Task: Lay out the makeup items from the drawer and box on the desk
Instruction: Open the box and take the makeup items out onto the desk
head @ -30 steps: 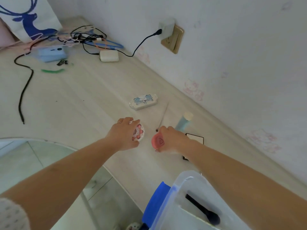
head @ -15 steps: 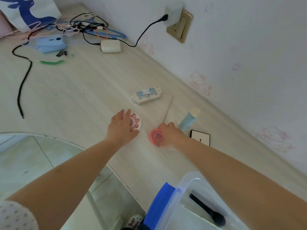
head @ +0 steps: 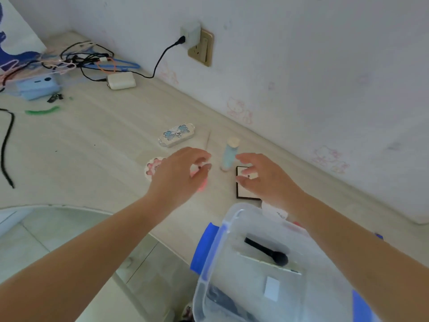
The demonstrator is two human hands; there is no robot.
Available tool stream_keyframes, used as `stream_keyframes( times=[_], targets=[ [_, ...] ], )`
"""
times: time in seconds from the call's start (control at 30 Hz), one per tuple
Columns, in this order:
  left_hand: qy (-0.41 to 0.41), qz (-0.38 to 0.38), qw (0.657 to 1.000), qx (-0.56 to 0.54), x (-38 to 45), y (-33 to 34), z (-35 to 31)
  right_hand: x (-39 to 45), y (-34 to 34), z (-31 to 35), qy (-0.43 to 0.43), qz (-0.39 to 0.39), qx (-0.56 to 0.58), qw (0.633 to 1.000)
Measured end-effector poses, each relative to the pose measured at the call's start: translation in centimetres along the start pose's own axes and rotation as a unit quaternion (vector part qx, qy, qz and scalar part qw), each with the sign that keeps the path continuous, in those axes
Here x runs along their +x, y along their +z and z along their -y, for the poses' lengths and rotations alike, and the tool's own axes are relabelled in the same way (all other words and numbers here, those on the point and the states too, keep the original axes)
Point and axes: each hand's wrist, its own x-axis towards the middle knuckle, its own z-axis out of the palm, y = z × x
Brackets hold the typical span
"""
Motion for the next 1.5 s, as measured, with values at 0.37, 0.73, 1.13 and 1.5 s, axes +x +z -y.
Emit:
stream_keyframes(
  times=[0.37, 0.73, 1.13, 1.5],
  targets=[
    [0.194, 0.273, 0.937, 0.101, -4.9, 6.0, -9.1, -16.5, -2.3, -4.7, 0.072, -0.096, 0.015, 0.993],
    [0.231, 0.472, 0.771, 0.36, -7.7, 15.3, -8.5, -15.6, 5.3, -10.7, 0.14, 0.158, -0.324, 0.922],
    [0.242, 0.456, 0.746, 0.42, -7.9, 16.2, -7.9, -15.0, 7.5, -10.5, 0.146, 0.149, -0.39, 0.897],
    [0.155, 0.471, 0.793, 0.354, -6.0, 11.6, -10.0, -16.6, 4.0, -8.5, 0.099, 0.135, -0.419, 0.893]
  ],
)
